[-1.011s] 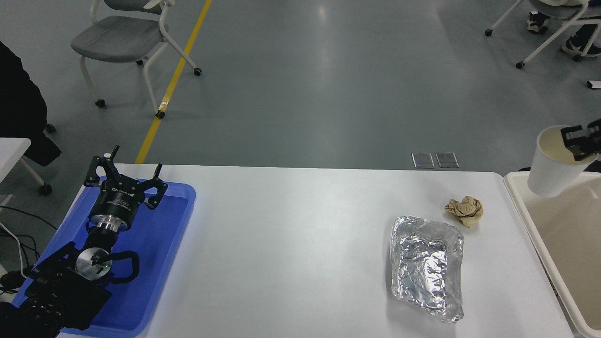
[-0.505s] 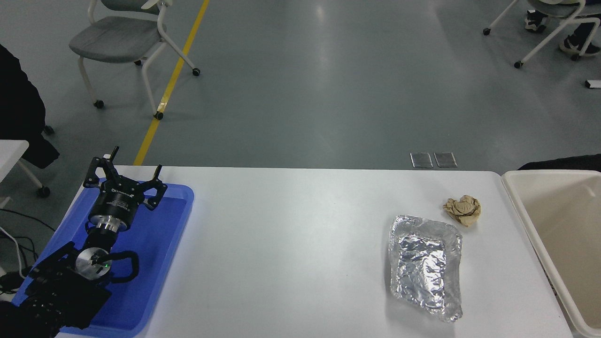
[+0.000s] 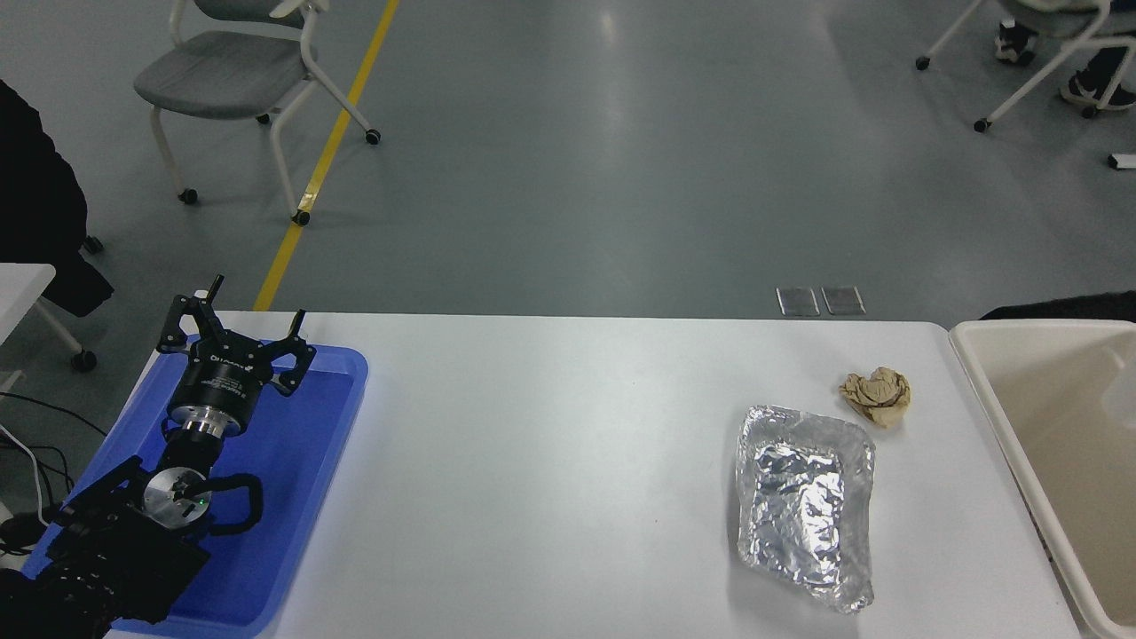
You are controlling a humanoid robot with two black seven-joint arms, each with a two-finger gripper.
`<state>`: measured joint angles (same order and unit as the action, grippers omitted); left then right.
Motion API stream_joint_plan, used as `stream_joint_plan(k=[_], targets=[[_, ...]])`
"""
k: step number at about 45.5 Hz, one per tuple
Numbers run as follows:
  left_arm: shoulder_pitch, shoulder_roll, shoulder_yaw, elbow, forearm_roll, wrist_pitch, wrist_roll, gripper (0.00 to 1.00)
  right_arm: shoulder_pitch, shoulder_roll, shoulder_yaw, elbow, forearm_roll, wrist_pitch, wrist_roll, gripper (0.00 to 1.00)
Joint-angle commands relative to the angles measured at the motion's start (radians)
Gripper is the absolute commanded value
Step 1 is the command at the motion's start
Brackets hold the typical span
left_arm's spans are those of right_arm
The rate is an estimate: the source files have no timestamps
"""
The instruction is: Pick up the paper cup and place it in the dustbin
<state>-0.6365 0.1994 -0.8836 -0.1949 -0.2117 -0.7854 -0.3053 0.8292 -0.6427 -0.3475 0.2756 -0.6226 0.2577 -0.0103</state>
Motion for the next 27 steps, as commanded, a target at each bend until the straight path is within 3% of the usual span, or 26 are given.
stream_joint_plan(k=[1,12,13,14,15,27], targets=[[0.0,0.0,0.0,0.0,0.0,0.0,0.0,1.0,-0.154,0.106,0.119,-0.092,0.044,-0.095,-0.004,0.0],[0.0,0.0,0.0,0.0,0.0,0.0,0.0,1.0,-0.156,0.106,0.12,-0.092,0.046,-0.138,0.0,0.03],[0.0,0.0,0.0,0.0,0.0,0.0,0.0,1.0,-0.156,0.106,0.12,-0.092,0.046,-0.14,0.0,0.21],[0.0,0.0,0.0,0.0,0.0,0.0,0.0,1.0,-0.156,0.106,0.12,-0.092,0.046,-0.138,0.0,0.54],[0.0,0.0,0.0,0.0,0.0,0.0,0.0,1.0,-0.156,0.106,0.12,-0.092,0.046,-0.138,0.0,1.0],[0.0,0.0,0.0,0.0,0.0,0.0,0.0,1.0,-0.105,0.094,0.108,-0.081,0.046,-0.121,0.001,1.0]])
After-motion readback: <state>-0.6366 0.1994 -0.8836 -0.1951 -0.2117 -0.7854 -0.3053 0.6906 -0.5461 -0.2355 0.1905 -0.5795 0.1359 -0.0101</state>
